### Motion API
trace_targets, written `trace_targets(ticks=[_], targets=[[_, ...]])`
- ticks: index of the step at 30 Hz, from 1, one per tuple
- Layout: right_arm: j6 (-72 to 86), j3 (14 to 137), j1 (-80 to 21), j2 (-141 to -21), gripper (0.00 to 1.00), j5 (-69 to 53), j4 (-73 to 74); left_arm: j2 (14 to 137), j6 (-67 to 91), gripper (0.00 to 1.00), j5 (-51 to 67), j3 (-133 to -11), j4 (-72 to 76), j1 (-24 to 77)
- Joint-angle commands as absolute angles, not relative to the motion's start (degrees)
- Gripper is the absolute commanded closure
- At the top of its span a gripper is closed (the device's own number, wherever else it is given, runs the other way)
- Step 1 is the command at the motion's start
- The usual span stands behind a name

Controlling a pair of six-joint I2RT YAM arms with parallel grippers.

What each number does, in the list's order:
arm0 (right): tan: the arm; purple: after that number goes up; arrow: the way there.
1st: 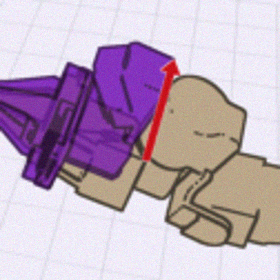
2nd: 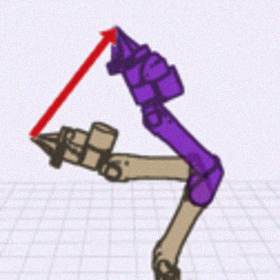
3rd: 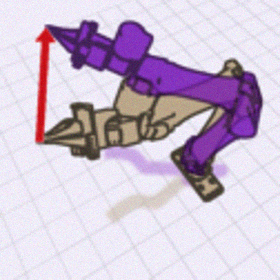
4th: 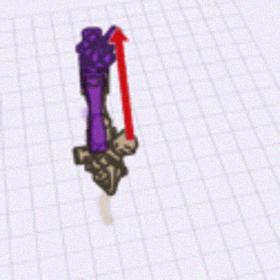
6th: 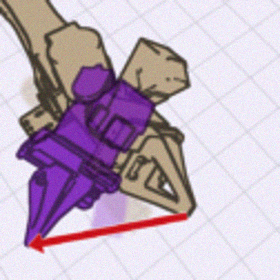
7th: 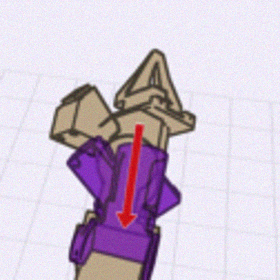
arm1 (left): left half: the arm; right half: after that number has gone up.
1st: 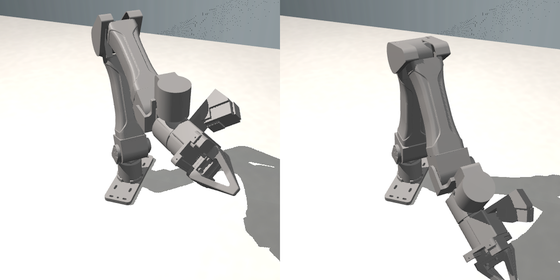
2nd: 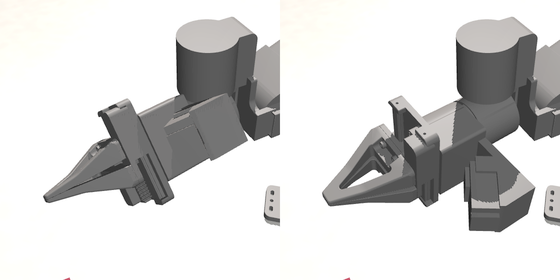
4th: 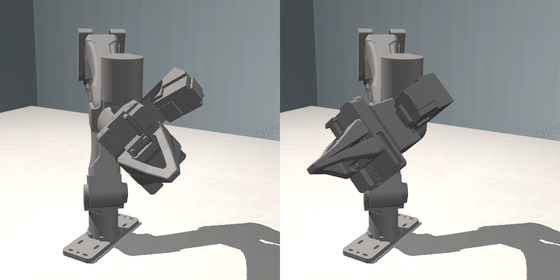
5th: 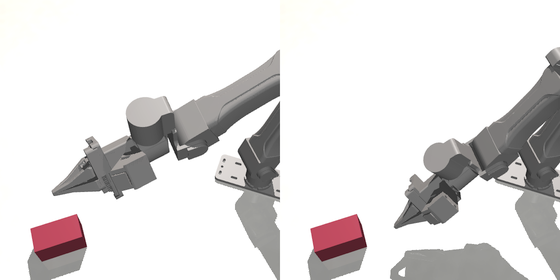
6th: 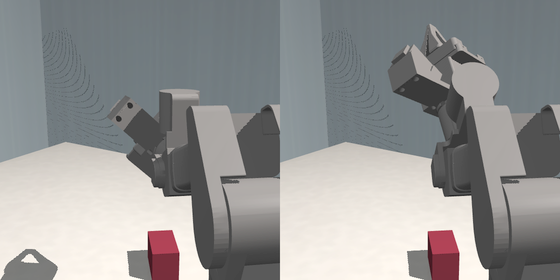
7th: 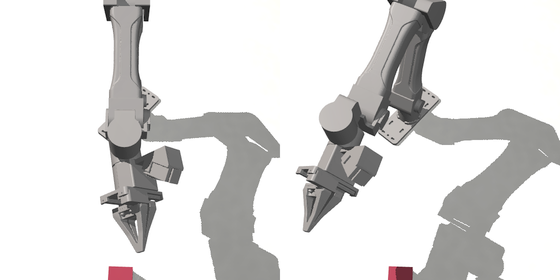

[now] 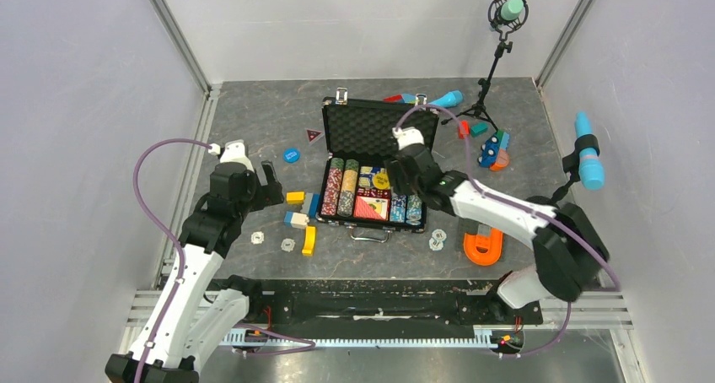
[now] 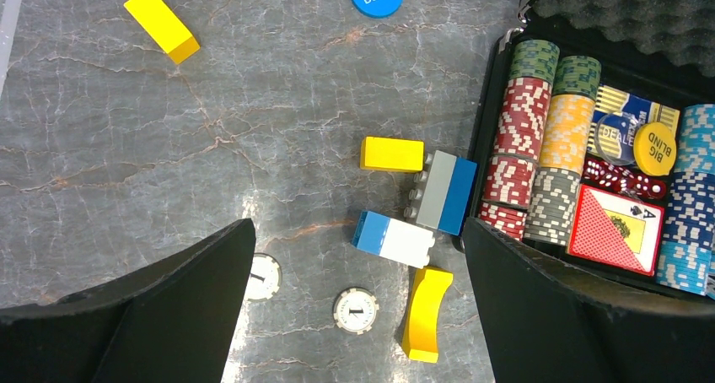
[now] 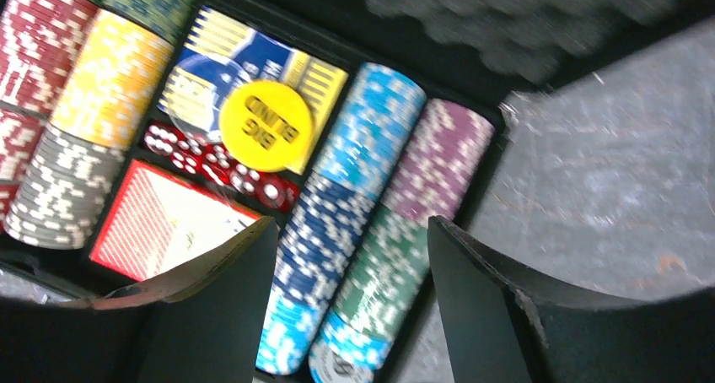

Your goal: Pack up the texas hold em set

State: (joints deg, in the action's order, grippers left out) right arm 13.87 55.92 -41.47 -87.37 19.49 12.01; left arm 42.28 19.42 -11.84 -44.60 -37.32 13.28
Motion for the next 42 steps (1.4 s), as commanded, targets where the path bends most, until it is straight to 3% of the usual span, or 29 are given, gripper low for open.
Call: trace_targets(ticks=[1,9,20,35,42], targets=[[16.4,49.0,-38.9,-77.7,0.32,20.9,12.9,42.4,18.2,0.0,-11.1,-44.4,-35.3,13.4],[17.0,38.9,-32.9,-65.8,0.32,17.4,17.1,42.8,18.2,0.0,-10.8,-44.4,-35.3,13.4],[16.7,34.4,-32.4,-60.8,0.32,15.5,18.0,47.3,18.9,0.0,-11.4,-47.3,-37.8,13.4],[18.0,30.9,-32.4,-55.4,0.33,13.4,17.2,73.6,32.7,0.0,-13.3,-64.2,-37.5,13.4],[18.2,30.1,-32.4,-54.2,0.33,11.9,16.8,88.2,32.1,0.02,-14.4,-70.8,-32.8,12.2]])
